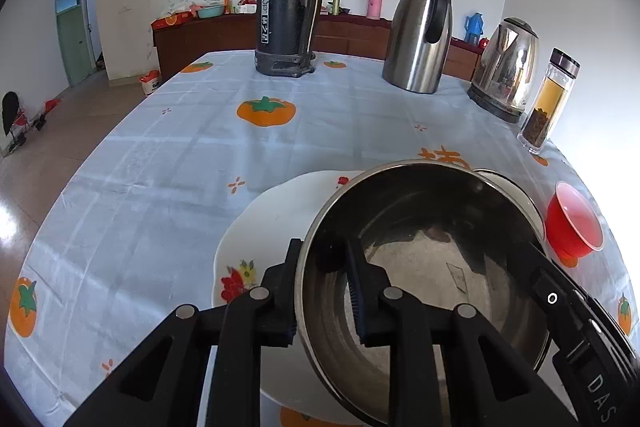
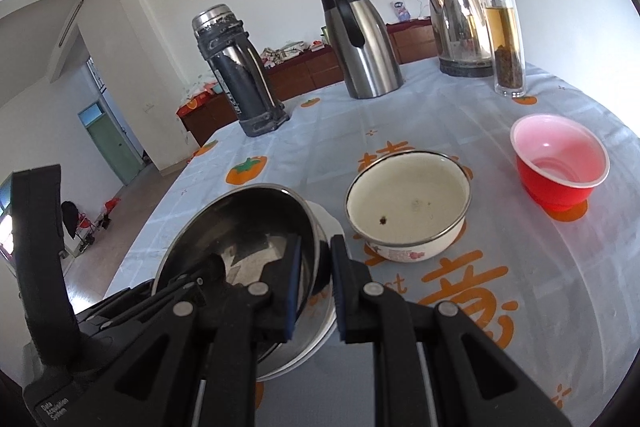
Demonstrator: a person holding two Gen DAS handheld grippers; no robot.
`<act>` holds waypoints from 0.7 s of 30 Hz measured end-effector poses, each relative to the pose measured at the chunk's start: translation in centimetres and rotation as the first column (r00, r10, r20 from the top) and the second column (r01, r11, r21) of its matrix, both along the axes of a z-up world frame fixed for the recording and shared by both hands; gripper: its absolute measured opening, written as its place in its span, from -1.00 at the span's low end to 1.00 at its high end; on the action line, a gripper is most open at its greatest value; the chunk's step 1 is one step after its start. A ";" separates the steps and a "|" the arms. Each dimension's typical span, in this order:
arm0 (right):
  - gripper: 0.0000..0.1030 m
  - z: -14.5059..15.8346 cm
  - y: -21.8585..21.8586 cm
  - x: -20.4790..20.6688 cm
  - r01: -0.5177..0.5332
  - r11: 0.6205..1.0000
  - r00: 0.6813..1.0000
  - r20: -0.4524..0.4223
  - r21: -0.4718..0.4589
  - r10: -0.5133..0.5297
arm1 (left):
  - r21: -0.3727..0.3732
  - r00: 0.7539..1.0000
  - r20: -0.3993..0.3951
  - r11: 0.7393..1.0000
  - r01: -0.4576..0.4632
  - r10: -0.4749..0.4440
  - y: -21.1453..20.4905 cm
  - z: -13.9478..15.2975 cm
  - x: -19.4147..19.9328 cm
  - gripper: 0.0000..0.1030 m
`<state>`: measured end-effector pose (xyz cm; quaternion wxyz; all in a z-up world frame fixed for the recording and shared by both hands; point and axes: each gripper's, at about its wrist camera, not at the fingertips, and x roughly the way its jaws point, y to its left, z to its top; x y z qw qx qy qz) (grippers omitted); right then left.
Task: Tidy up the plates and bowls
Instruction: 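Lower the steel bowl onto the plate stack and open both grippers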
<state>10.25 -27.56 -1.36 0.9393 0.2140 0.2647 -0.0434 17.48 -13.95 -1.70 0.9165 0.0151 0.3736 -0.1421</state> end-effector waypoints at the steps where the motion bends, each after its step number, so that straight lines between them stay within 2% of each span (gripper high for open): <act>1: -0.72 0.1 -0.1 0.1 0.002 1.000 1.000 0.001 -0.001 -0.002 | -0.001 1.000 0.004 1.000 0.002 -0.002 -0.2 0.0 0.1 -0.54; 12: -0.71 -0.7 0.3 1.1 -0.006 1.000 1.000 -0.003 -0.023 0.006 | 0.016 1.000 0.019 1.000 -0.019 0.018 -0.1 -0.5 1.0 -0.52; 21: -0.71 -1.3 0.8 1.8 -0.035 0.999 0.999 -0.007 -0.032 0.035 | 0.017 0.999 0.001 0.999 -0.046 0.046 0.7 -1.1 1.4 -0.51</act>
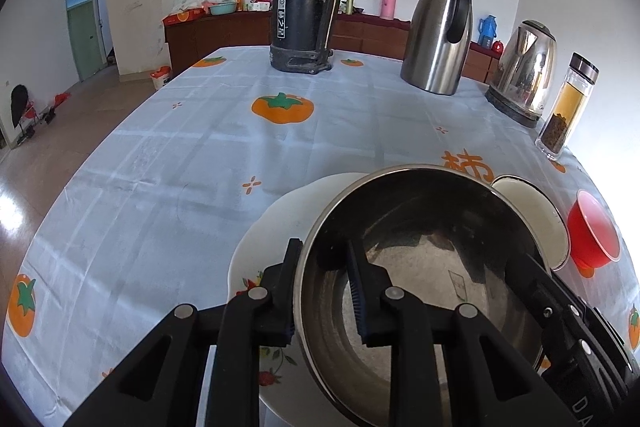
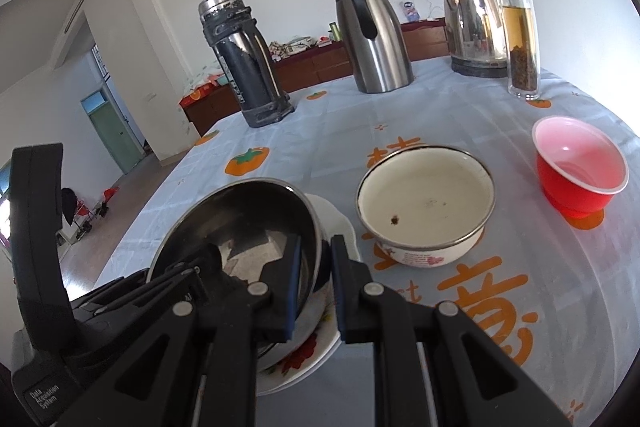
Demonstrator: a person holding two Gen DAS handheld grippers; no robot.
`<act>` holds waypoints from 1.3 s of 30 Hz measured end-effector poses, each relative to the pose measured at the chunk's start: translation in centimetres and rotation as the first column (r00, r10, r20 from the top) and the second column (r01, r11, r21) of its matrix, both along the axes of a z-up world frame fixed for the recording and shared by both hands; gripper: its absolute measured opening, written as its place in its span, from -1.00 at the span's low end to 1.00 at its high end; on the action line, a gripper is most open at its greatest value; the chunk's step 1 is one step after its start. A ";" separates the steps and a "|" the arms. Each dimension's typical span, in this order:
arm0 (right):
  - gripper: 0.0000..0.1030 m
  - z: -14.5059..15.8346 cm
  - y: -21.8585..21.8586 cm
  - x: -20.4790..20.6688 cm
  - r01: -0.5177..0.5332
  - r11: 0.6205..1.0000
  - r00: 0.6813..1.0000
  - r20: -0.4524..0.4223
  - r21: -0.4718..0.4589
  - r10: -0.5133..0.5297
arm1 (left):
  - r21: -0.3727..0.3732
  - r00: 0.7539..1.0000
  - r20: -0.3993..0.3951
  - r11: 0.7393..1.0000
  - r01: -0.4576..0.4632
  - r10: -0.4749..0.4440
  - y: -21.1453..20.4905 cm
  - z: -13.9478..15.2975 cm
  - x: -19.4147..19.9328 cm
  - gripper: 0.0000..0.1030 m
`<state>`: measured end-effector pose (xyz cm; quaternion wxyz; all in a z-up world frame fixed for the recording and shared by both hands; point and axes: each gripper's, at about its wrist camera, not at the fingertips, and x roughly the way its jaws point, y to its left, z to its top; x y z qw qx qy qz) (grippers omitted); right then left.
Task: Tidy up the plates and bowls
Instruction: 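Lower the steel bowl onto the plate stack and open both grippers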
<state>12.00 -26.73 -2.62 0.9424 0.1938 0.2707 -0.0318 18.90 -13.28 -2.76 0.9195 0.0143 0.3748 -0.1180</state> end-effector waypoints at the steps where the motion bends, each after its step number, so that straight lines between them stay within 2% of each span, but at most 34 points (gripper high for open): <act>1: -0.71 0.0 -0.1 0.0 0.000 1.000 1.000 0.002 0.000 0.000 | 0.010 1.000 0.007 1.000 0.000 0.000 -0.1 0.0 0.0 -0.51; 8: -0.60 -0.2 0.6 -0.1 -0.005 0.999 0.999 0.033 -0.051 0.007 | 0.071 0.999 0.042 0.997 -0.013 0.010 -0.7 -0.3 -0.1 -0.47; 11: -0.55 -0.1 0.7 -0.3 -0.003 0.998 0.999 0.046 -0.065 0.006 | 0.065 0.999 0.039 0.998 -0.012 0.009 -0.5 -0.4 0.0 -0.46; 13: -0.21 -0.1 0.1 -0.7 0.017 0.999 0.998 0.065 -0.038 -0.014 | 0.058 0.999 0.036 0.998 -0.016 0.014 -0.3 -0.4 0.0 -0.41; 14: -0.10 -0.1 -0.1 -0.9 0.025 0.999 0.997 0.075 -0.031 -0.023 | 0.056 0.999 0.037 0.998 -0.020 0.018 -0.3 -0.4 0.0 -0.38; 15: 0.01 0.0 -0.3 -1.3 0.040 0.999 0.995 0.091 -0.022 -0.038 | 0.050 0.999 0.043 0.998 -0.024 0.022 -0.1 -0.3 0.0 -0.27; 16: 0.02 0.2 -0.5 -1.5 0.050 0.999 0.994 0.101 -0.021 -0.047 | 0.044 0.998 0.051 0.999 -0.027 0.025 0.0 -0.1 -0.2 -0.08; 18: 0.02 0.3 -0.8 -1.8 0.070 0.997 0.992 0.111 -0.025 -0.067 | 0.038 0.996 0.079 0.999 -0.039 0.036 0.2 0.2 -0.6 0.18; 19: 0.02 0.3 -0.9 -1.8 0.076 0.997 0.991 0.109 -0.025 -0.073 | 0.046 0.993 0.106 0.998 -0.048 0.043 0.2 0.5 -0.9 0.23; 23: 0.02 0.0 -1.3 -1.6 0.092 0.996 0.992 0.089 -0.015 -0.090 | 0.084 0.981 0.181 0.993 -0.080 0.063 0.1 0.8 -1.7 0.30; 29: 0.07 -0.3 -2.7 -2.4 0.145 0.989 0.984 0.105 0.026 -0.147 | 0.071 0.977 0.196 0.992 -0.100 0.085 0.8 0.4 -1.7 0.34; 35: 0.07 -0.2 -3.7 -3.4 0.158 0.983 0.974 0.150 0.091 -0.171 | 0.030 0.959 0.259 0.991 -0.130 0.118 2.0 1.0 -3.2 0.34; 39: 0.08 -0.2 -3.4 -3.7 0.154 0.985 0.974 0.154 0.083 -0.166 | 0.056 0.945 0.298 0.985 -0.160 0.137 2.2 0.8 -4.3 0.34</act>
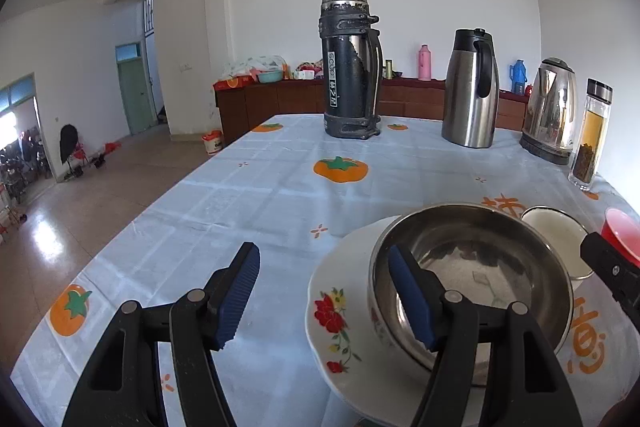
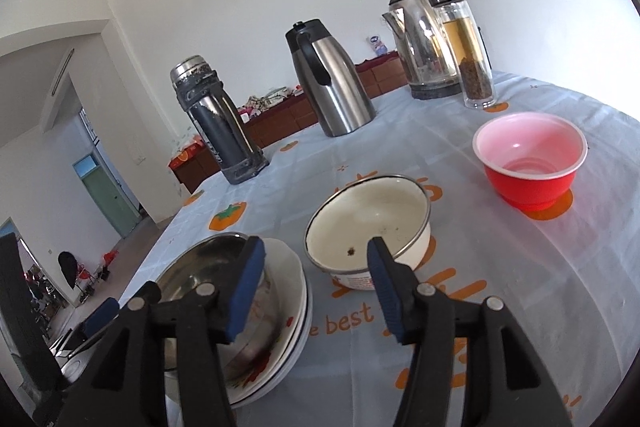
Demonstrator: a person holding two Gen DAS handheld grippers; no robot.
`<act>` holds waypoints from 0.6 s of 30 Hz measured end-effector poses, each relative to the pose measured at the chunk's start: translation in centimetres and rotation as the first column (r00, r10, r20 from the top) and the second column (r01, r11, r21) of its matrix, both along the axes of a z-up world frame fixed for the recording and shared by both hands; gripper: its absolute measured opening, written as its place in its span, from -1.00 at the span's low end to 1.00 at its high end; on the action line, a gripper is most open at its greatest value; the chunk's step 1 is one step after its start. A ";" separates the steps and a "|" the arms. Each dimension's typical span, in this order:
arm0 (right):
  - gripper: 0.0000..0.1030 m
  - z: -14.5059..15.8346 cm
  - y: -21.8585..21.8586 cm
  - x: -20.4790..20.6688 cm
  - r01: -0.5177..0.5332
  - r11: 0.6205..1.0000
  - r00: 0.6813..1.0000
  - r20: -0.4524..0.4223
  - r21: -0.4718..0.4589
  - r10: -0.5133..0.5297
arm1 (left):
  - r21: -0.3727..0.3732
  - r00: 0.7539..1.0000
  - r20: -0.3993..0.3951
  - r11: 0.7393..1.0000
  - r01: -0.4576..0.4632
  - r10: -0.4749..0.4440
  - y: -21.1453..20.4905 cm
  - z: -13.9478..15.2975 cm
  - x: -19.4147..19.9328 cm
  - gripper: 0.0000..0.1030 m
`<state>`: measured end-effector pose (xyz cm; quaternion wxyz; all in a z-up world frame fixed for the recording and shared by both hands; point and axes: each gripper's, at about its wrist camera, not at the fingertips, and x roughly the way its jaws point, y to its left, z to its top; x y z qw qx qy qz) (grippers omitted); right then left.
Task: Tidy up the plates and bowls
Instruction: 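Lower the steel bowl onto the plate stack and open both grippers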
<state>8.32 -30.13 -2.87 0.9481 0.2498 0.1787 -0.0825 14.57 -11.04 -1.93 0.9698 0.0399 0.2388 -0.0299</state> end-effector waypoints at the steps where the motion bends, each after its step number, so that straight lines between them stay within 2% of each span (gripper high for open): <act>1: 0.08 0.0 0.0 0.0 0.001 1.000 1.000 0.000 -0.003 -0.001 | 0.007 1.000 0.003 1.000 -0.003 0.003 0.0 -0.1 -0.2 0.34; 9: 0.10 0.4 -0.4 -1.9 0.069 0.995 0.998 0.001 -0.066 -0.069 | -0.025 1.000 -0.005 1.000 0.016 -0.016 0.5 -0.4 -1.3 0.35; 13: 0.10 0.4 -0.7 -2.8 0.095 0.992 0.995 -0.006 -0.081 -0.096 | -0.015 1.000 0.008 1.000 0.014 -0.014 0.4 -0.4 -2.1 0.35; 18: 0.10 0.5 -0.9 -3.7 0.105 0.990 0.994 -0.006 -0.090 -0.106 | -0.038 0.999 0.032 0.999 0.020 -0.018 0.7 -0.1 -3.2 0.35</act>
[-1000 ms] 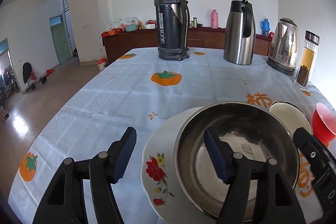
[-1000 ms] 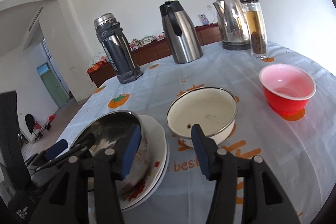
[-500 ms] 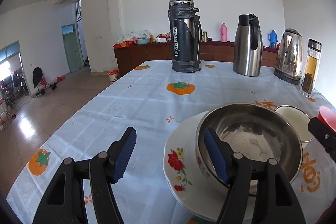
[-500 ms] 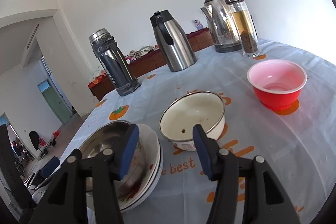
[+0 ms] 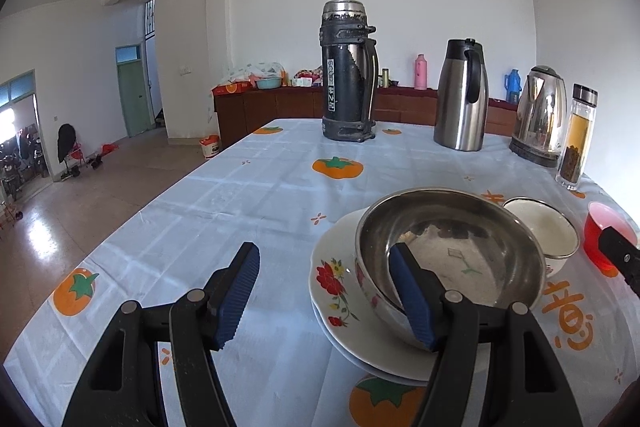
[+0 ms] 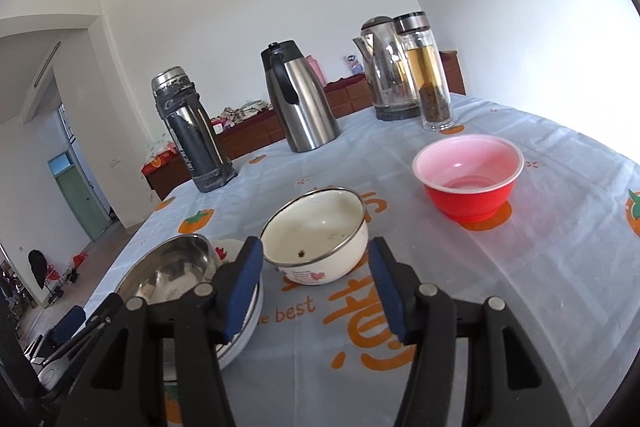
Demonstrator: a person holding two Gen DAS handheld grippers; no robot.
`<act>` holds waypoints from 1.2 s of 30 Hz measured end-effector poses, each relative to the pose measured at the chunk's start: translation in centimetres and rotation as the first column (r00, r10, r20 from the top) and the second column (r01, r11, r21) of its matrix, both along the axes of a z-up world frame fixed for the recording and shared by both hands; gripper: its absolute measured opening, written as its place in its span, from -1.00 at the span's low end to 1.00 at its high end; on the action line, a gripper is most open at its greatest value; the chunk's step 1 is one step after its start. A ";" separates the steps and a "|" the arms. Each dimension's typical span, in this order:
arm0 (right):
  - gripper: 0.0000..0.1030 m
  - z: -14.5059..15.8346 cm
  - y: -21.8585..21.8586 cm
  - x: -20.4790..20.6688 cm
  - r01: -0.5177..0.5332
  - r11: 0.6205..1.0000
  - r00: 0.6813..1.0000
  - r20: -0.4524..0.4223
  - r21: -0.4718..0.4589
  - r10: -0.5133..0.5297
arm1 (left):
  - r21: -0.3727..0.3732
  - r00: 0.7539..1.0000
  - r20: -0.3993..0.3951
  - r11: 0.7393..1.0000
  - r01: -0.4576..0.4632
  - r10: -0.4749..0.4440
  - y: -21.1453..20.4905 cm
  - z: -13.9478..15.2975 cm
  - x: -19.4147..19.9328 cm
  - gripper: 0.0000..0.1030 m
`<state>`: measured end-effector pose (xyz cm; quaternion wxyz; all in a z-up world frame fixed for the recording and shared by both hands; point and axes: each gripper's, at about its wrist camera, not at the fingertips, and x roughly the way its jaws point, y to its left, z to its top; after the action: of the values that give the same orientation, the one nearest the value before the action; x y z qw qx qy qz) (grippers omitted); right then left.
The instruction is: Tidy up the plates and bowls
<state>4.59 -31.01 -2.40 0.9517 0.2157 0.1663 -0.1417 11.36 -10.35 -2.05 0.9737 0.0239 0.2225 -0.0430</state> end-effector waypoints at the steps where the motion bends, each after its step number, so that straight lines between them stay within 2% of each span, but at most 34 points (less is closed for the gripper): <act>1: 0.10 0.0 0.1 0.0 -0.001 1.000 1.000 -0.001 -0.003 0.001 | -0.006 1.000 0.010 1.000 0.006 -0.006 0.0 0.1 -0.3 0.35; 5: 0.10 0.2 0.4 -0.8 0.007 0.999 1.000 -0.003 -0.035 -0.007 | 0.004 0.999 0.032 1.000 0.003 -0.003 0.0 0.2 -1.2 0.35; 10: 0.10 0.2 0.4 -1.4 0.036 0.997 0.999 -0.018 -0.063 -0.037 | -0.016 1.000 0.010 1.000 0.018 -0.017 0.2 0.0 -2.2 0.35; 18: 0.09 0.0 0.2 -2.1 0.031 0.997 0.998 -0.044 -0.074 -0.034 | 0.022 0.998 0.033 0.998 0.061 -0.062 -1.0 0.0 -3.8 0.35; 36: 0.03 0.0 -0.1 -3.3 0.032 0.996 0.998 -0.044 -0.082 -0.035 | 0.019 0.995 0.042 0.996 0.091 -0.092 -1.9 0.0 -5.1 0.35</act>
<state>1.28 -31.10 -2.43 0.9532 0.1764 0.1783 -0.1691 6.23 -12.24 -2.01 0.9750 0.0434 0.2004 -0.0851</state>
